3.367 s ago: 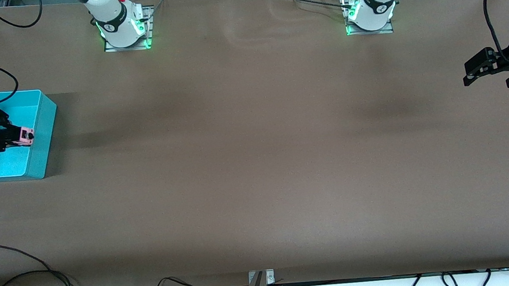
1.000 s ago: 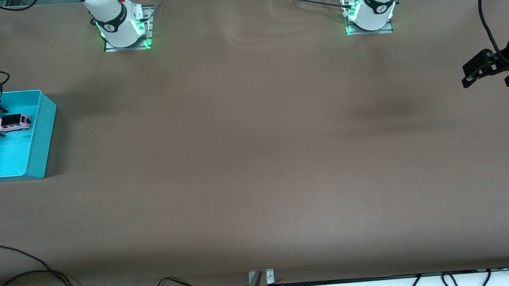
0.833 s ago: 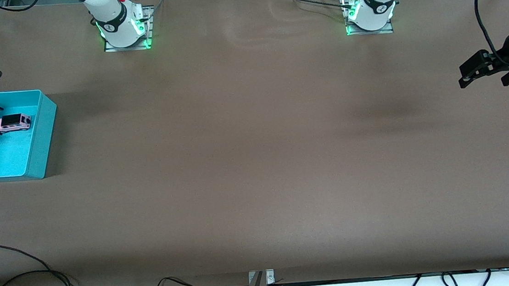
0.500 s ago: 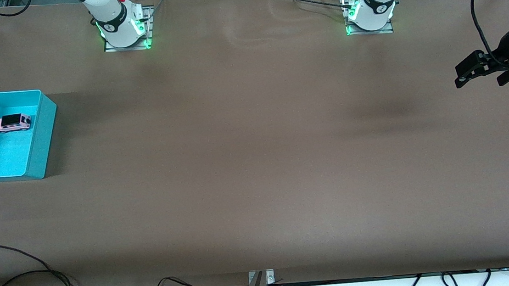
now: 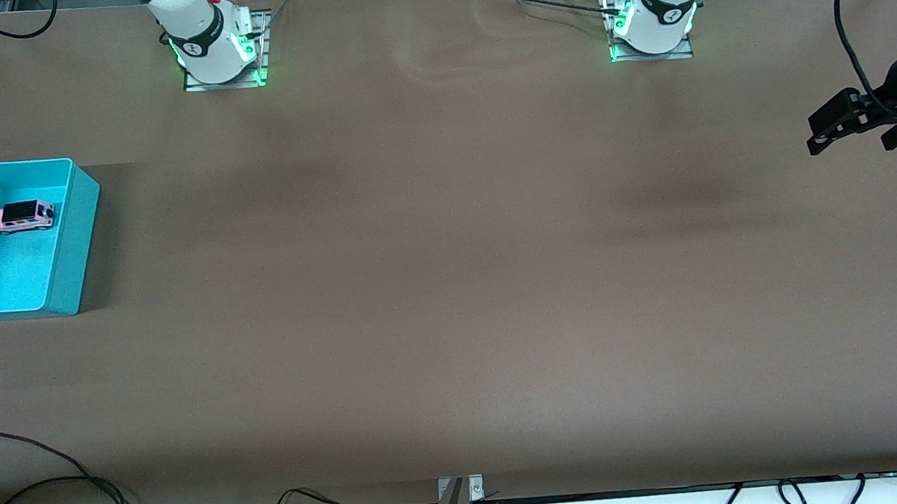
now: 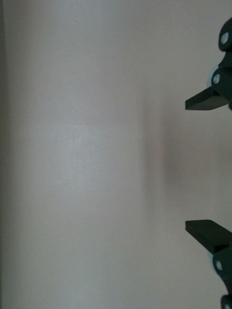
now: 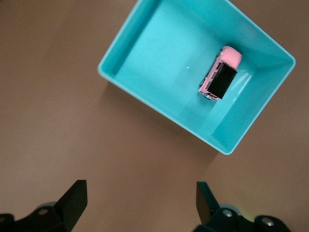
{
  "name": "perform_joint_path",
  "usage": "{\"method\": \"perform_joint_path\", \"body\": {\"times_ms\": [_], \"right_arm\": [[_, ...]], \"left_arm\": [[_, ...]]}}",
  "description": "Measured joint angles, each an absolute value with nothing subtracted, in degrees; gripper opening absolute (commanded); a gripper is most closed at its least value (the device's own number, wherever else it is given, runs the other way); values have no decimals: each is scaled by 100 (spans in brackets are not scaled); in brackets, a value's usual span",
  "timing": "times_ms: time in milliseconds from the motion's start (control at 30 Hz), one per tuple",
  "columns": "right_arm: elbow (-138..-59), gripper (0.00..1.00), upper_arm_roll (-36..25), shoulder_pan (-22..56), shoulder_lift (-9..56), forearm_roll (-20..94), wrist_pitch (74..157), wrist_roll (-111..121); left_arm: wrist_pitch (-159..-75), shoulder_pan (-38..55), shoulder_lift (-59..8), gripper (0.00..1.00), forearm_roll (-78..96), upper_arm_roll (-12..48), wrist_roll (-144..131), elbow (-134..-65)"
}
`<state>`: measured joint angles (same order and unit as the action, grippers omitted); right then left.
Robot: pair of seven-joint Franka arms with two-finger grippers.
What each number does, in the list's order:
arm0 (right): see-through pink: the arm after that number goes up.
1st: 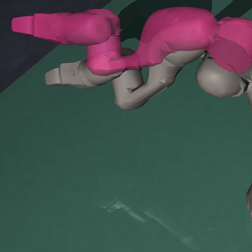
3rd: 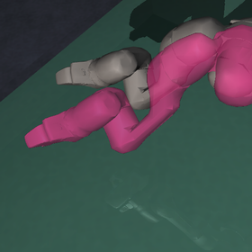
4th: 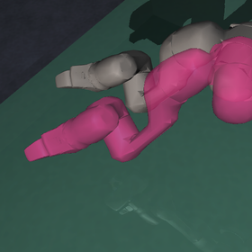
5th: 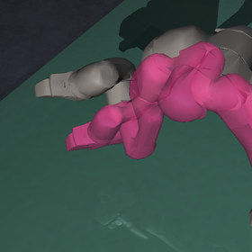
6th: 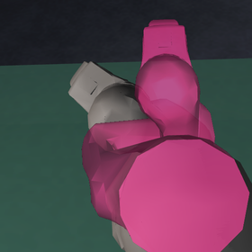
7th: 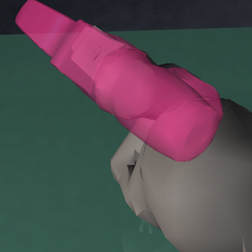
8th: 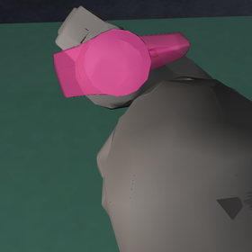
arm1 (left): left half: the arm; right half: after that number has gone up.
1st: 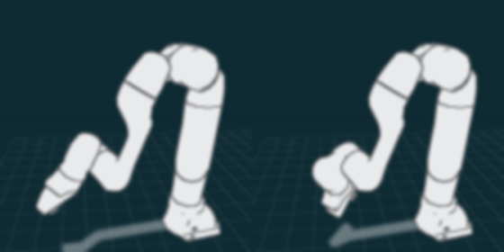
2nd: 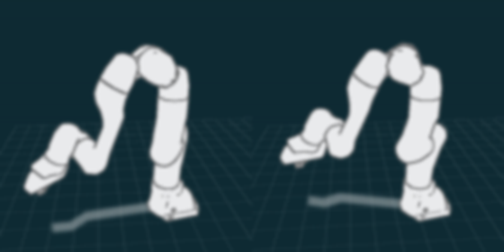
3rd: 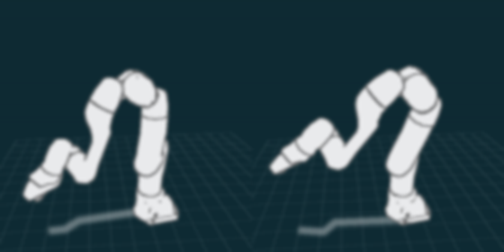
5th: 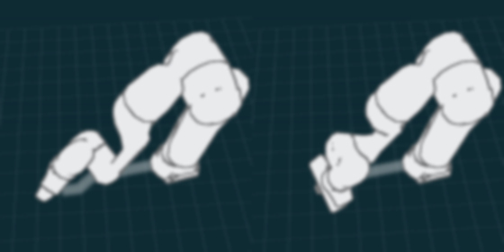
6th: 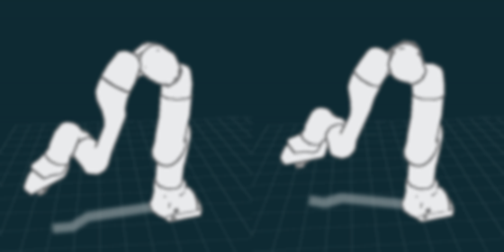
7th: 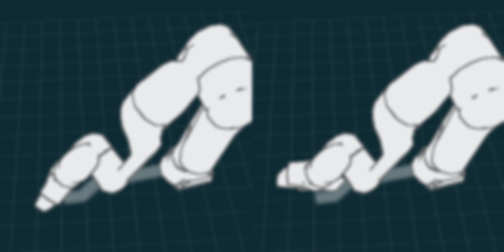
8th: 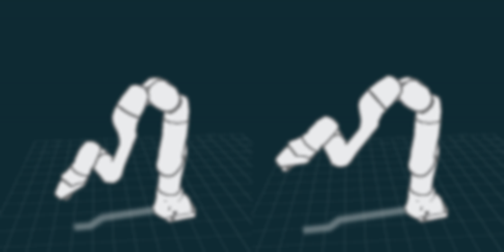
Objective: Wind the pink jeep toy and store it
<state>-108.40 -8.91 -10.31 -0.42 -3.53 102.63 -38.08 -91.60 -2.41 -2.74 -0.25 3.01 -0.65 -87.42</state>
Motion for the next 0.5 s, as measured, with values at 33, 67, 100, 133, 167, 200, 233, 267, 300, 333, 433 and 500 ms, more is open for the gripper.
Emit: {"method": "perform_joint_path", "body": {"times_ms": [33, 67, 100, 133, 167, 200, 233, 267, 300, 333, 433, 500], "right_arm": [[-10840, 100, -828, -1009, -117, -353, 10225, -3691], [-10839, 100, -762, -992, -177, -354, 10192, -3580], [-10839, 100, -688, -974, -237, -354, 10162, -3461], [-10840, 100, -617, -952, -286, -354, 10141, -3351], [-10840, 100, -548, -922, -327, -354, 10130, -3243], [-10838, 100, -485, -876, -364, -355, 10128, -3139], [-10831, 100, -437, -824, -391, -355, 10128, -3054], [-10816, 100, -399, -761, -412, -355, 10127, -2983], [-10792, 100, -370, -696, -427, -355, 10125, -2915], [-10761, 100, -345, -636, -435, -355, 10119, -2850], [-10630, 100, -227, -521, -441, -355, 10013, -2631], [-10545, 100, -103, -495, -442, -355, 9892, -2538]], "left_arm": [[-9159, -241, -273, 100, -25, 301, -65, -8738], [-9159, -241, -273, 100, -25, 302, -65, -8732], [-9158, -241, -272, 100, -25, 304, -65, -8726], [-9158, -241, -271, 100, -25, 306, -65, -8720], [-9157, -241, -271, 100, -25, 311, -65, -8713], [-9156, -241, -270, 100, -25, 317, -65, -8706], [-9156, -240, -269, 100, -25, 323, -65, -8700], [-9155, -240, -268, 100, -25, 329, -65, -8694], [-9154, -238, -267, 100, -25, 333, -65, -8688], [-9153, -238, -267, 100, -25, 335, -65, -8684], [-9149, -238, -265, 100, -25, 332, -65, -8674], [-9147, -238, -262, 100, -25, 330, -65, -8670]]}}
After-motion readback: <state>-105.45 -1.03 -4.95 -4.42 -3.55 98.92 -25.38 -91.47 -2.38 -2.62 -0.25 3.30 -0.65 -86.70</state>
